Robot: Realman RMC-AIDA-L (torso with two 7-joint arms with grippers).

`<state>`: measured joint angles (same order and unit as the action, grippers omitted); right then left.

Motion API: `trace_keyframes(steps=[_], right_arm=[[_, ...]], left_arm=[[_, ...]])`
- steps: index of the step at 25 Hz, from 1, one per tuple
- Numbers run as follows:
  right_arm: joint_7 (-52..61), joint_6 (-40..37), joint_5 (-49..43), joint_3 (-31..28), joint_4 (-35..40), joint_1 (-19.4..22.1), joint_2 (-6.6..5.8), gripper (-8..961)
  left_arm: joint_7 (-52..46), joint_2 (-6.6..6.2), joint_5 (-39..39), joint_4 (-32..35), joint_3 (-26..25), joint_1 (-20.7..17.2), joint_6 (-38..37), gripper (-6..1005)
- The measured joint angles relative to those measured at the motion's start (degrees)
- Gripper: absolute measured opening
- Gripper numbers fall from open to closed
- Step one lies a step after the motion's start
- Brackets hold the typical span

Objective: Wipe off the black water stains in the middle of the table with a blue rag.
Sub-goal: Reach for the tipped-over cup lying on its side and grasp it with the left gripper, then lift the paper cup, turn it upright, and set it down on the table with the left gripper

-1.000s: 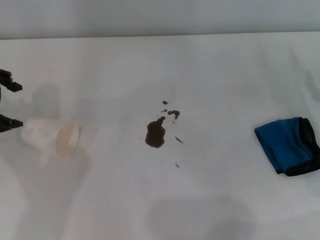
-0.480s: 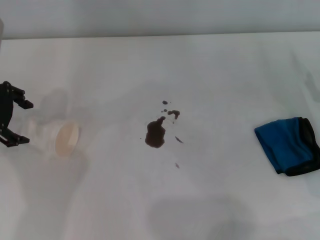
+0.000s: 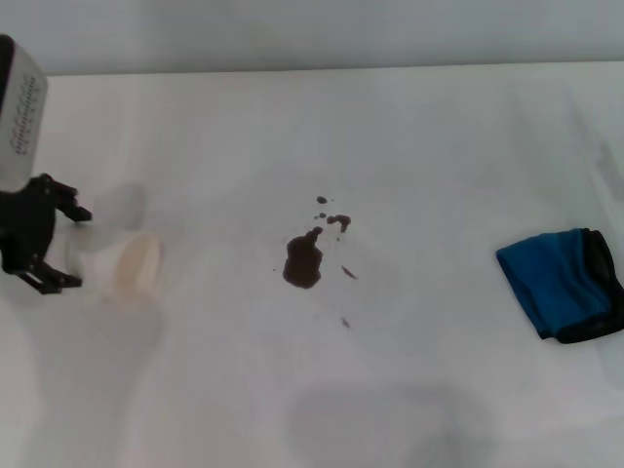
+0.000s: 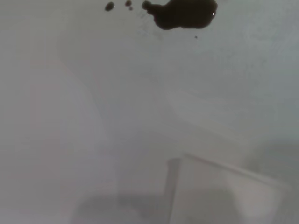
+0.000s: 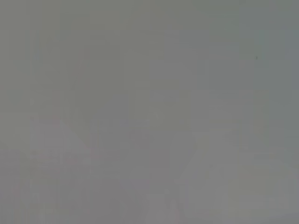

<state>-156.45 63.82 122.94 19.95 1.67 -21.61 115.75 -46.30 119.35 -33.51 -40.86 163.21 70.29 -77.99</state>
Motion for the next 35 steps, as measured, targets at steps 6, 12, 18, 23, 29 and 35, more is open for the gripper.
trace_keyframes(steps=[6, 12, 18, 23, 29, 35], right_arm=[[0.00, 0.42, -0.23, 0.26, -0.09, 0.23, 0.08, 849], [0.00, 0.43, -0.25, 0.46, -0.09, 0.32, 0.09, 848], [0.00, 0.17, -0.45, 0.55, -0.09, 0.00, 0.04, 848], [0.00, -0.07, -0.52, 0.64, -0.09, -0.06, 0.00, 848], [0.00, -0.37, -0.52, 0.64, -0.09, -0.10, 0.00, 847], [0.00, -0.50, -0.58, 0.70, -0.09, -0.10, 0.00, 847]], left_arm=[[0.20, -0.07, 0.03, 4.57, 0.00, -1.05, 3.85, 798], [0.24, -0.06, 0.66, 5.97, 0.00, -1.51, 5.03, 784], [0.20, -0.14, 2.30, 6.65, 0.00, -1.76, 5.61, 781], [-0.06, -0.07, 2.64, 7.42, -0.09, -2.02, 6.44, 781], [-0.23, -0.11, 4.99, 8.49, -0.09, -2.88, 6.89, 777], [-0.44, -0.14, 6.17, 9.05, -0.08, -3.30, 6.96, 774]])
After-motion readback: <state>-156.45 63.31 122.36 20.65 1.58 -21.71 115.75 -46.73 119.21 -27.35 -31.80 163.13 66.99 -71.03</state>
